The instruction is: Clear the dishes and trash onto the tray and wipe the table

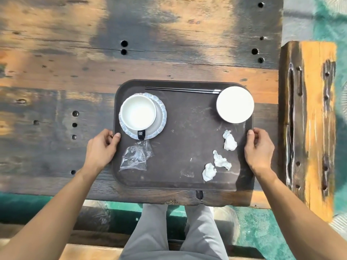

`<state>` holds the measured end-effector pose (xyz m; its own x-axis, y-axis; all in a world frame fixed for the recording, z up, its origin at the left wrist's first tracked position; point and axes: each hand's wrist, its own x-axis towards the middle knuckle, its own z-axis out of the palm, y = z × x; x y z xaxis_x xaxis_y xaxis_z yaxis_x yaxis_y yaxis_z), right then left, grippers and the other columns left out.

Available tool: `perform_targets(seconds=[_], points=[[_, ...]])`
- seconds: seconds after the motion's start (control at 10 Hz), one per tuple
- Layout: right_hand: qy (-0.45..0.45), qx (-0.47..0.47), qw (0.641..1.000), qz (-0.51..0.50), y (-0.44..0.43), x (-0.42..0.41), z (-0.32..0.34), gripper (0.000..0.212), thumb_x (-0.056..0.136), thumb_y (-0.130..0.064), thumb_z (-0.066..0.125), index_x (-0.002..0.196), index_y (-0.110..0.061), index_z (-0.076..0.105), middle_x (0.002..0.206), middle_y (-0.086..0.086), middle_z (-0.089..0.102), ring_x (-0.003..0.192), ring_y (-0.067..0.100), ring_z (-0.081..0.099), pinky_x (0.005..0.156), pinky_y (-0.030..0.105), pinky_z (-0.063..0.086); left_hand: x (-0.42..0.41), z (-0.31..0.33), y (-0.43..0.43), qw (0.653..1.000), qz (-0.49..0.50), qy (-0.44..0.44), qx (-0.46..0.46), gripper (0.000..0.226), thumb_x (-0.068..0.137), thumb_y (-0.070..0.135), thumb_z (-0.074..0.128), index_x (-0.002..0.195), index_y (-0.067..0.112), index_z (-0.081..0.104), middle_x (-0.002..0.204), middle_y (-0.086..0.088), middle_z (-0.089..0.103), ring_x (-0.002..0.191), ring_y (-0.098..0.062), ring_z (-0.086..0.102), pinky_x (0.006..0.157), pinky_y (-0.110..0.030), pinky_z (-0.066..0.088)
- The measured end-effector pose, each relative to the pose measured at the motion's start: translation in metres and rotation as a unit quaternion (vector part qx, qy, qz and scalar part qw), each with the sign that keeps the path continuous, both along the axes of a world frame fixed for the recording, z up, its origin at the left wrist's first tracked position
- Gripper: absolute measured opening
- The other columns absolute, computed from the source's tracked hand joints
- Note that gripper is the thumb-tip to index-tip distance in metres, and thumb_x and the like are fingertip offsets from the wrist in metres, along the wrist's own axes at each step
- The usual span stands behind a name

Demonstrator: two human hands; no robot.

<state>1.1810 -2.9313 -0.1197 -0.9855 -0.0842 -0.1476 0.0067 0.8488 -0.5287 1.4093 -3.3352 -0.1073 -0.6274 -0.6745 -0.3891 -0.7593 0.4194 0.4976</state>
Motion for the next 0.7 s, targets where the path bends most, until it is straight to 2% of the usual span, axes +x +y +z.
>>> perform_targets(seconds=[0.2, 0.3, 0.4, 0.5, 0.6, 0.7], points=[[-0.011, 0.004, 1.0, 0.001, 0.008, 0.0, 0.005, 0.035, 0.1, -0.035, 0.048, 0.119, -0.012, 0.065, 0.101, 0.011, 0.062, 0.085, 0.023, 0.059, 0.082, 0.032, 0.046, 0.004, 0.001, 0.007, 0.999, 0.031, -0.013, 0.021, 0.02, 0.097, 0.033, 0.061, 0.099, 0.013, 0.061, 0.071, -0.003, 0.065, 0.075, -0.025, 0.06, 0.074, -0.035, 0.044], [-0.028, 0.003, 0.999, 0.018, 0.01, 0.003, 0.011, 0.033, 0.1, -0.032, 0.049, 0.124, -0.014, 0.064, 0.099, 0.009, 0.06, 0.083, 0.023, 0.059, 0.082, 0.028, 0.042, 0.008, 0.002, 0.012, 0.998, 0.056, -0.016, 0.031, 0.019, 0.097, 0.028, 0.062, 0.108, 0.013, 0.063, 0.079, -0.007, 0.068, 0.082, -0.026, 0.061, 0.081, -0.033, 0.044], [-0.074, -0.003, 0.997, 0.022, 0.012, 0.005, 0.02, 0.032, 0.1, -0.023, 0.05, 0.127, -0.011, 0.062, 0.11, 0.014, 0.064, 0.093, 0.029, 0.063, 0.089, 0.035, 0.045, 0.013, 0.006, 0.018, 0.994, 0.096, -0.017, 0.045, 0.021, 0.097, 0.024, 0.062, 0.115, 0.014, 0.063, 0.084, -0.008, 0.069, 0.086, -0.027, 0.063, 0.084, -0.034, 0.045], [-0.133, -0.015, 0.991, 0.018, 0.019, 0.019, 0.031, 0.033, 0.098, -0.018, 0.053, 0.13, -0.011, 0.059, 0.111, 0.011, 0.068, 0.1, 0.029, 0.064, 0.093, 0.038, 0.046, 0.03, 0.011, 0.031, 0.989, 0.126, -0.023, 0.07, 0.024, 0.097, 0.019, 0.062, 0.119, 0.013, 0.063, 0.083, -0.007, 0.068, 0.088, -0.029, 0.065, 0.091, -0.041, 0.051], [-0.187, -0.012, 0.982, 0.0, 0.026, 0.029, 0.048, 0.031, 0.095, -0.013, 0.057, 0.126, -0.009, 0.061, 0.106, 0.01, 0.072, 0.099, 0.03, 0.067, 0.09, 0.036, 0.048, 0.052, 0.014, 0.04, 0.979, 0.17, -0.041, 0.11, 0.022, 0.097, 0.017, 0.062, 0.118, 0.015, 0.062, 0.083, -0.001, 0.068, 0.091, -0.033, 0.067, 0.089, -0.051, 0.056], [-0.231, -0.005, 0.973, -0.011, 0.047, 0.064, 0.057, 0.033, 0.091, -0.008, 0.061, 0.123, -0.013, 0.062, 0.108, 0.011, 0.073, 0.103, 0.031, 0.068, 0.09, 0.035, 0.05, 0.08, 0.022, 0.067, 0.962, 0.236, -0.024, 0.134, 0.022, 0.092, 0.012, 0.069, 0.112, 0.009, 0.063, 0.082, -0.013, 0.068, 0.073, -0.03, 0.066, 0.071, -0.044, 0.062]])
